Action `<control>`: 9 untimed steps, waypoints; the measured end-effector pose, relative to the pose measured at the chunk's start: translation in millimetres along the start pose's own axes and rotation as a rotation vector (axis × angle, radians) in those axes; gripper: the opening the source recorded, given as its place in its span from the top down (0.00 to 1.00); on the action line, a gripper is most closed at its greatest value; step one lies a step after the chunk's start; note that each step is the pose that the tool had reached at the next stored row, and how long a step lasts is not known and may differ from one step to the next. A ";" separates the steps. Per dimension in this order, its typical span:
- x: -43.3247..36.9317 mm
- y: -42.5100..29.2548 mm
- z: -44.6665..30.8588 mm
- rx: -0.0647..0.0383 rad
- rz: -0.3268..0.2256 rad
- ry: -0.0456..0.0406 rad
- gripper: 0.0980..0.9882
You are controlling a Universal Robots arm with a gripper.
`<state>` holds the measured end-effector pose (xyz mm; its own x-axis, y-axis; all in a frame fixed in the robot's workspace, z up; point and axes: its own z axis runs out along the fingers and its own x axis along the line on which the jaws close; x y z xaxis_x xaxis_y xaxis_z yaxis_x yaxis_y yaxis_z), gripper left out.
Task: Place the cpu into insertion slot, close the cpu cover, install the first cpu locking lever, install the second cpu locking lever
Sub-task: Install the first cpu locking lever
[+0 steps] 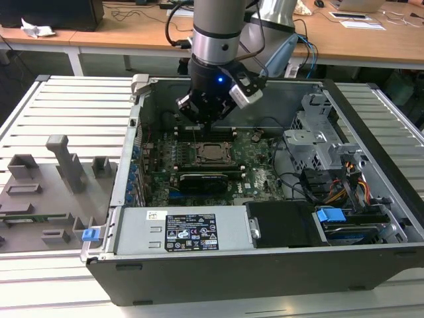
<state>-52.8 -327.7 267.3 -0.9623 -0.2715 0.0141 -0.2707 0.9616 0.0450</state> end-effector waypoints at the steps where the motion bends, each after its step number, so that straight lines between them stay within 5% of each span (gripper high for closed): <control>1: 2.3 0.7 0.1 0.000 0.001 0.0000 0.99; 9: 8.6 2.4 0.7 -0.001 0.058 -0.0026 0.99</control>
<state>-61.8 -327.6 266.8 -0.9765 -0.2151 0.0142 -0.2143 0.9757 0.0452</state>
